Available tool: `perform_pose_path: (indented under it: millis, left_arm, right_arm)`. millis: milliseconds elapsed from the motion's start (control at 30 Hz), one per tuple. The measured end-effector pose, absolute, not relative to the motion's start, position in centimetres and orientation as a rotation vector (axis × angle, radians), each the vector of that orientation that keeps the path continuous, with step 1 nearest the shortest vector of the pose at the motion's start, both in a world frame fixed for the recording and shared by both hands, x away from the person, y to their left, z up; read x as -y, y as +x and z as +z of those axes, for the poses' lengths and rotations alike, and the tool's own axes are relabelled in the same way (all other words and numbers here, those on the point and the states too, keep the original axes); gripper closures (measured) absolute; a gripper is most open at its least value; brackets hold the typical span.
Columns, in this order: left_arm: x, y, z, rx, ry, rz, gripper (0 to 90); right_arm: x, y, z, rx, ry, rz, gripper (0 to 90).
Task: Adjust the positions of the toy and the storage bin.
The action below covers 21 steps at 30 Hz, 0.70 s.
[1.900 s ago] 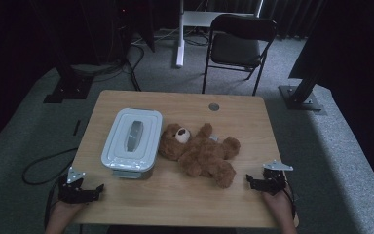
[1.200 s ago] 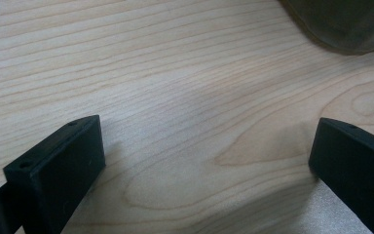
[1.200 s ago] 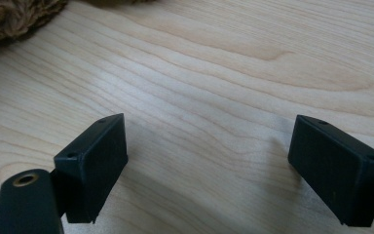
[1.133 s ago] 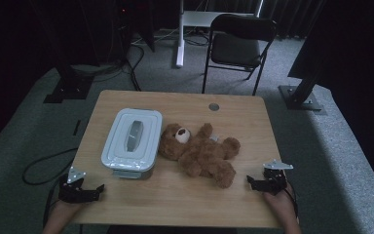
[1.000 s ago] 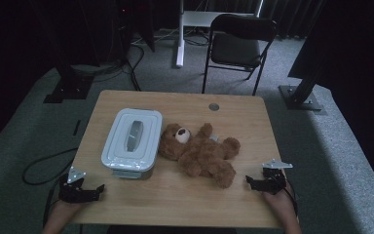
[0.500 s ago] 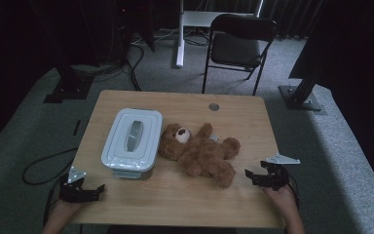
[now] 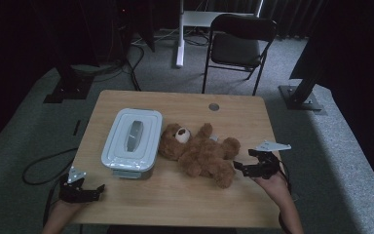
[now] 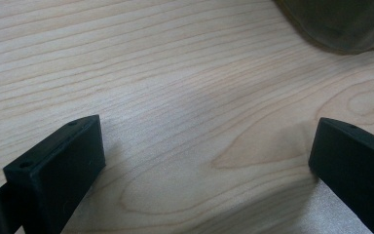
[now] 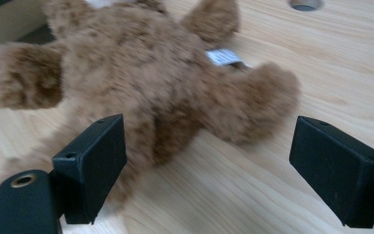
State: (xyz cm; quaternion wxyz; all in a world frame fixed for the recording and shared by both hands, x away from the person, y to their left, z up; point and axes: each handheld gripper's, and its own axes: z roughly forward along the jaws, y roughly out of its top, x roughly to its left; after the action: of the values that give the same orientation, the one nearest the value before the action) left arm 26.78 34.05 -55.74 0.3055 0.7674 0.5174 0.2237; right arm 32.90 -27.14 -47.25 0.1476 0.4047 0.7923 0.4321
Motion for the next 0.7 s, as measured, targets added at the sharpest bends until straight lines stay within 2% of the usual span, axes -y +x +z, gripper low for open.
perform_pose_path:
  millis: [700]
  left_arm:
    - [-34.1,26.8,-55.7,-1.37,2.032,0.592,0.5]
  right_arm:
    - [21.1,38.0,-46.4,-2.471,1.003,1.258,13.4]
